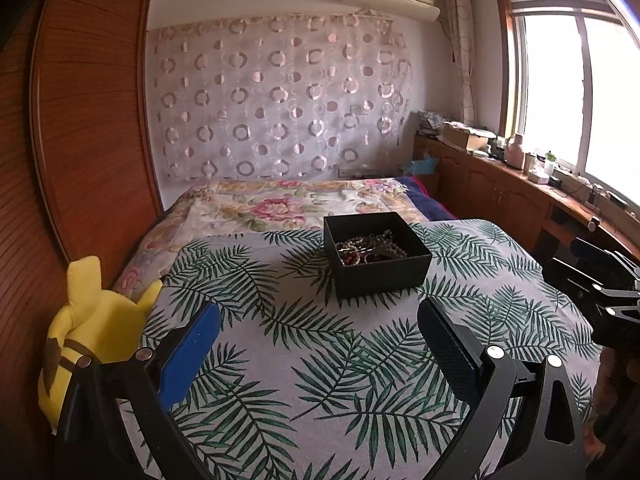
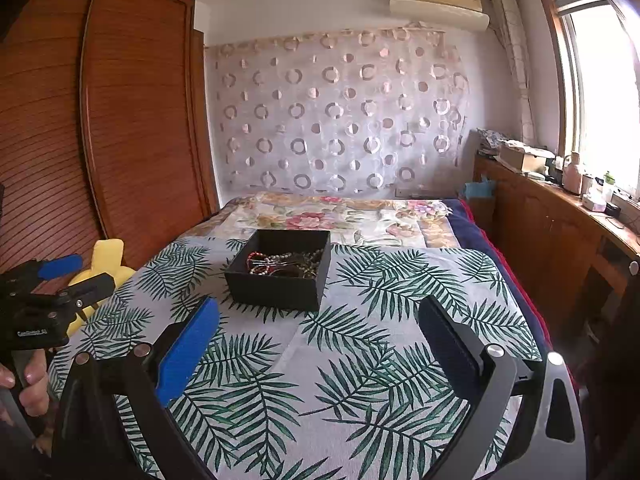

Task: Organize jewelry

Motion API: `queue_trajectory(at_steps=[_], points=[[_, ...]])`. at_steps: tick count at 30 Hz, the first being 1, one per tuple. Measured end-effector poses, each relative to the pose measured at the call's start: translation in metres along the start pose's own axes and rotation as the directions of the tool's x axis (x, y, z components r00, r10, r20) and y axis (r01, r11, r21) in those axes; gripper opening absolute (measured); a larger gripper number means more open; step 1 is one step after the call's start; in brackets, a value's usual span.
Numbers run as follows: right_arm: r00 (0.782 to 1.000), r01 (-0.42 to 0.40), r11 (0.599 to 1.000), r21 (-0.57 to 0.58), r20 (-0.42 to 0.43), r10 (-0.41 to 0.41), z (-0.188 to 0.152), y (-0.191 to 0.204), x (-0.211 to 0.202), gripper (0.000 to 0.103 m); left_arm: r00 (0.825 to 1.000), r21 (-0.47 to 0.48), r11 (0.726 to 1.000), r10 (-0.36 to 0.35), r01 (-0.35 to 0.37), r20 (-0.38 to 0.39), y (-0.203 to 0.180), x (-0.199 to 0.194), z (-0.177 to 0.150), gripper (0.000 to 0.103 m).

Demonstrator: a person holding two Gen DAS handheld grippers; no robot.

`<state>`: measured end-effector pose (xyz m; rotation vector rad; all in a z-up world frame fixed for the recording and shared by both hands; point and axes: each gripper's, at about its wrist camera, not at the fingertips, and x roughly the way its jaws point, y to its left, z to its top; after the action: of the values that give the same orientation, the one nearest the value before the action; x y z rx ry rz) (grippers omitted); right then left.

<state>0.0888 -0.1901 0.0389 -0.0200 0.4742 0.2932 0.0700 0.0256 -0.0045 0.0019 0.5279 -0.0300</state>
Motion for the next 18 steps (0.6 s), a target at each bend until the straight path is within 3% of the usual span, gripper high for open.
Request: queue_trajectory(at_steps=[18], points=[[1.000, 0.016, 1.000, 0.006, 0.000, -0.016, -0.0037, -0.0044, 0.0014, 0.100, 1.000, 0.002, 1.000, -0.001, 0.001, 0.006, -0.0039, -0.0033, -0.0003, 0.095]])
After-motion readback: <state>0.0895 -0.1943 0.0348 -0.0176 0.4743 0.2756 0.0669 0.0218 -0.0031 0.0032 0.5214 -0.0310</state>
